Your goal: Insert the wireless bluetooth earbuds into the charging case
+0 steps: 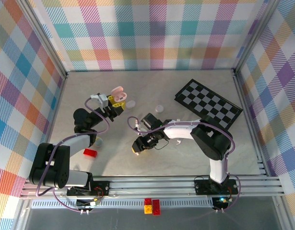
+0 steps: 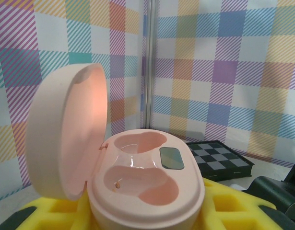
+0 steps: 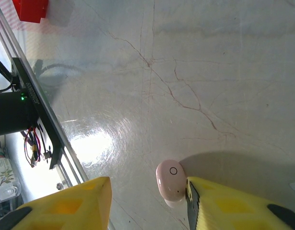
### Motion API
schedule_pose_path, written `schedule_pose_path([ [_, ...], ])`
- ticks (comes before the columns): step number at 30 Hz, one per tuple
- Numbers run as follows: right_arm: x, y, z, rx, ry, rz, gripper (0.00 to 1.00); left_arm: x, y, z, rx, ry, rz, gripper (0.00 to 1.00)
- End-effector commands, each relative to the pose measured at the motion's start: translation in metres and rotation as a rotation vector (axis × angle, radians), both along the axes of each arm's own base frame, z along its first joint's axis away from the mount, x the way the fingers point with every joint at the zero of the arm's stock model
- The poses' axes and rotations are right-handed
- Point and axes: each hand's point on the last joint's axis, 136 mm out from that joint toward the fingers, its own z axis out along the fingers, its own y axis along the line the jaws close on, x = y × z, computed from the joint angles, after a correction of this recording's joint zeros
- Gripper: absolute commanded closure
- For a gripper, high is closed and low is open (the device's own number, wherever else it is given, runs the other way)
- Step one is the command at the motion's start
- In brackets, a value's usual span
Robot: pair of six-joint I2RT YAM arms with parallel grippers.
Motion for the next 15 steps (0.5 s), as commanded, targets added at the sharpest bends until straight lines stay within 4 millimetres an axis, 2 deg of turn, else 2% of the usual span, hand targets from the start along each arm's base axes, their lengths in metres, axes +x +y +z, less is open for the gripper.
schedule_pose_path([
  [1,-0.0098,0.0017,-0.0063,-0.005,0.028,0.039,0.58,-0.0073,0.0017,0.0184,0.002,-0.077,-0.014,0.62],
  [15,-0.015,0.0046,-0.0142,-0.033,0.041,0.054,0.61,-0.0075,0.0019,0.0178,0.004,-0.076,-0.014,0.62],
])
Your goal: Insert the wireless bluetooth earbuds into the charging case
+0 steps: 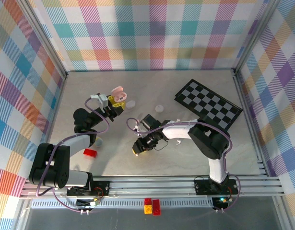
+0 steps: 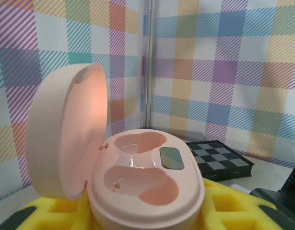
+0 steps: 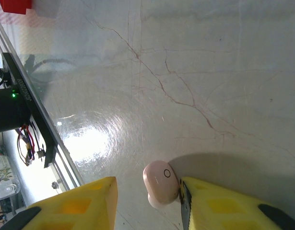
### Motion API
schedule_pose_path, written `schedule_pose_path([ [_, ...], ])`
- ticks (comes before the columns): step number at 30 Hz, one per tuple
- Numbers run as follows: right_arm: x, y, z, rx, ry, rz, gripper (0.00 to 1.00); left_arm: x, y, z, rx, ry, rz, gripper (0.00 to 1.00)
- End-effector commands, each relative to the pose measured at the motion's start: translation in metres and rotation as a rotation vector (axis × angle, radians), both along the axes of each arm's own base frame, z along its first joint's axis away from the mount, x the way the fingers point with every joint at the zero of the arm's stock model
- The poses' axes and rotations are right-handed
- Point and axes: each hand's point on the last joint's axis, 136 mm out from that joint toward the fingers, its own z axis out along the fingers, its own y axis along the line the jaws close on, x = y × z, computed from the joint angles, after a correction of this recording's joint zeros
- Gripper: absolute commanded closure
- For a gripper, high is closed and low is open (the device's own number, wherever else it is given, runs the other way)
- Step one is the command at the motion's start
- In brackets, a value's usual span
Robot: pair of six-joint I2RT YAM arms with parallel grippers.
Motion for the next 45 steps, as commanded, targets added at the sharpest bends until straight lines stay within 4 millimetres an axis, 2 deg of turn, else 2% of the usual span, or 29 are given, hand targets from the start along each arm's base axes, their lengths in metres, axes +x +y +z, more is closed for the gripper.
schedule_pose_path([
  [1,-0.01,0.003,-0.006,-0.018,0.017,0.04,0.63,-0.008,0.002,0.018,0.004,-0.078,-0.014,0.62],
  [9,-0.009,-0.002,-0.016,-0.087,-0.011,0.039,0.69,-0.008,0.002,0.019,0.005,-0.082,-0.011,0.62],
  [14,-0.007,-0.005,-0.014,-0.111,-0.047,0.029,0.72,-0.008,0.002,0.018,0.006,-0.081,-0.01,0.62],
  [23,0.017,-0.026,0.0,-0.187,-0.194,-0.09,0.76,-0.009,0.004,0.016,0.024,-0.083,0.006,0.62],
  [32,0.04,-0.077,0.003,-0.302,-0.281,-0.256,0.77,-0.011,0.003,0.017,0.044,-0.084,0.007,0.62],
  [41,0.054,-0.151,-0.001,-0.515,-0.34,-0.489,0.8,-0.013,0.0,0.016,0.051,-0.078,-0.001,0.62],
  [45,0.06,-0.173,0.002,-0.616,-0.392,-0.542,0.8,-0.013,-0.003,0.014,0.062,-0.073,-0.006,0.62],
])
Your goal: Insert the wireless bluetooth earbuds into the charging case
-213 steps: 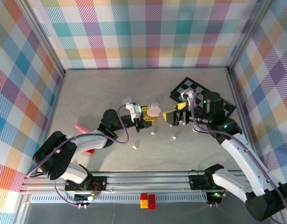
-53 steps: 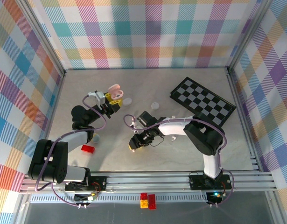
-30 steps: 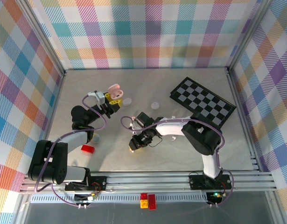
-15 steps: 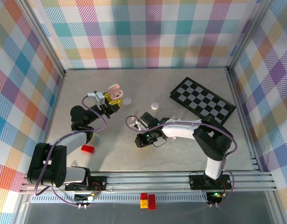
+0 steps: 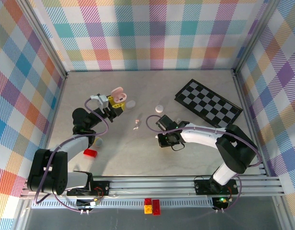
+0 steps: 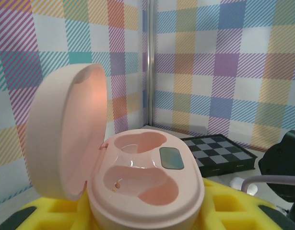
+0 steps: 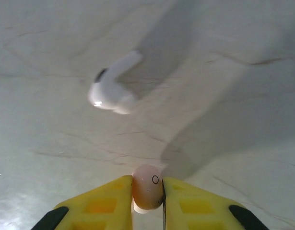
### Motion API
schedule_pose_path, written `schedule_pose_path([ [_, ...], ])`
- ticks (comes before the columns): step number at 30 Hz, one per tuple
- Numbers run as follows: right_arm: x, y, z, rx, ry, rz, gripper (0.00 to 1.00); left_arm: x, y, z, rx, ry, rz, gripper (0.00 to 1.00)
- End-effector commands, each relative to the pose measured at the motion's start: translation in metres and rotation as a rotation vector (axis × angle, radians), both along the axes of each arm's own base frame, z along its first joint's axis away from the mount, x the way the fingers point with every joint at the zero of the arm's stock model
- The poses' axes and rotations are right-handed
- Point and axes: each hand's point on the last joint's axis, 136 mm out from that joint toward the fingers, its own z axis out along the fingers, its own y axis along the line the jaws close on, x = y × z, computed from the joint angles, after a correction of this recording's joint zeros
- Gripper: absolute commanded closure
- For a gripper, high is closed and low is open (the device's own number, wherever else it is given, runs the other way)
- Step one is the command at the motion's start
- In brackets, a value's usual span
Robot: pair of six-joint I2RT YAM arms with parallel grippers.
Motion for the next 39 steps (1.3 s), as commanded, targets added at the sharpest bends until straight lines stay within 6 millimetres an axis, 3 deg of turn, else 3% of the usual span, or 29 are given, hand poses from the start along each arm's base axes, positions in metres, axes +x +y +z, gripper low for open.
schedule_pose_path([
  [1,0.005,-0.03,0.004,-0.126,-0.049,-0.09,0.8,-0.007,-0.004,0.012,0.019,-0.055,-0.021,0.62],
  [6,0.013,-0.044,0.012,-0.213,-0.098,-0.113,0.8,-0.007,-0.006,0.012,0.034,-0.051,-0.026,0.62],
  [22,0.028,-0.051,0.03,-0.351,-0.186,-0.073,0.8,-0.006,-0.02,0.003,0.073,-0.029,-0.052,0.62],
  [30,0.026,-0.025,0.033,-0.148,-0.218,-0.013,0.8,-0.009,-0.033,-0.005,0.093,-0.008,-0.082,0.62],
  [39,0.033,-0.009,0.084,0.046,-0.41,0.105,0.8,-0.025,-0.06,-0.028,0.123,0.046,-0.15,0.62],
])
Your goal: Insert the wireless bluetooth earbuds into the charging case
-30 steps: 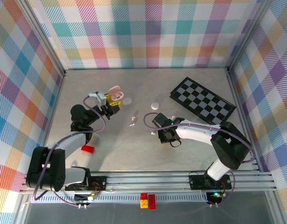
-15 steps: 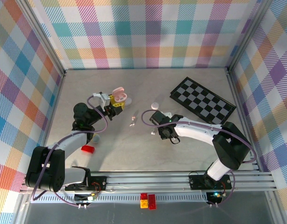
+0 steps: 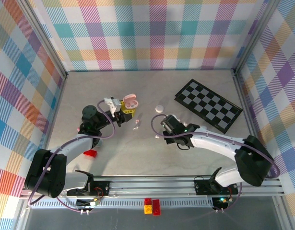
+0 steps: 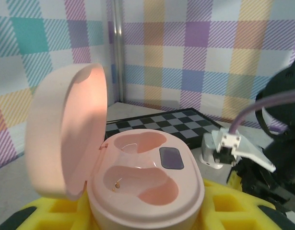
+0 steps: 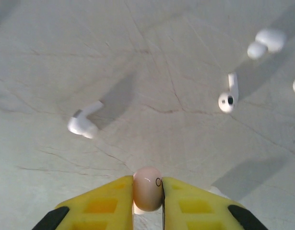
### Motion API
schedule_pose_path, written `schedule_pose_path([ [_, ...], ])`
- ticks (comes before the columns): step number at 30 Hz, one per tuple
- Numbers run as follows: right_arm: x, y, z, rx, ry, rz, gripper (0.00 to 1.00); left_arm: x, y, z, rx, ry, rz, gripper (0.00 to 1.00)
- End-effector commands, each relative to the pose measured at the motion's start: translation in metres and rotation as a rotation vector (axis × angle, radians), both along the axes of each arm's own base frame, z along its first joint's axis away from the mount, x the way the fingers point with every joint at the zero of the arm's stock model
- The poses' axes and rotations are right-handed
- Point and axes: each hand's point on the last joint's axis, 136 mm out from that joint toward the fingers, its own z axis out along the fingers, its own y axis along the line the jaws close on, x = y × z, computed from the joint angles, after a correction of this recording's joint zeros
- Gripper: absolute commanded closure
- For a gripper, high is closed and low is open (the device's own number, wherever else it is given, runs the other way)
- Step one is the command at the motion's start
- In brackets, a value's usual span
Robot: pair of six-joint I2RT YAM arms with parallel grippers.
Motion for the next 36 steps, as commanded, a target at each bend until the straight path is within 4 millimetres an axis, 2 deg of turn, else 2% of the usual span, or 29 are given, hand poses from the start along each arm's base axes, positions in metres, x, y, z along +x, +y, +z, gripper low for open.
schedule_pose_path([
  [1,0.009,0.015,0.035,0.085,-0.127,0.102,0.8,-0.007,-0.011,-0.006,0.017,-0.006,-0.03,0.62],
  [12,0.003,0.033,0.127,0.278,-0.316,0.26,0.81,-0.032,-0.037,-0.035,0.096,0.067,-0.122,0.62],
  [18,-0.001,0.048,0.166,0.363,-0.359,0.325,0.81,-0.039,-0.048,-0.041,0.111,0.076,-0.152,0.62],
  [23,-0.002,0.057,0.182,0.394,-0.371,0.365,0.81,-0.043,-0.055,-0.045,0.124,0.081,-0.173,0.62],
  [27,-0.002,0.064,0.186,0.405,-0.366,0.396,0.81,-0.046,-0.061,-0.048,0.13,0.084,-0.191,0.62],
  [36,-0.001,0.074,0.185,0.413,-0.344,0.428,0.8,-0.051,-0.074,-0.047,0.13,0.08,-0.227,0.62],
])
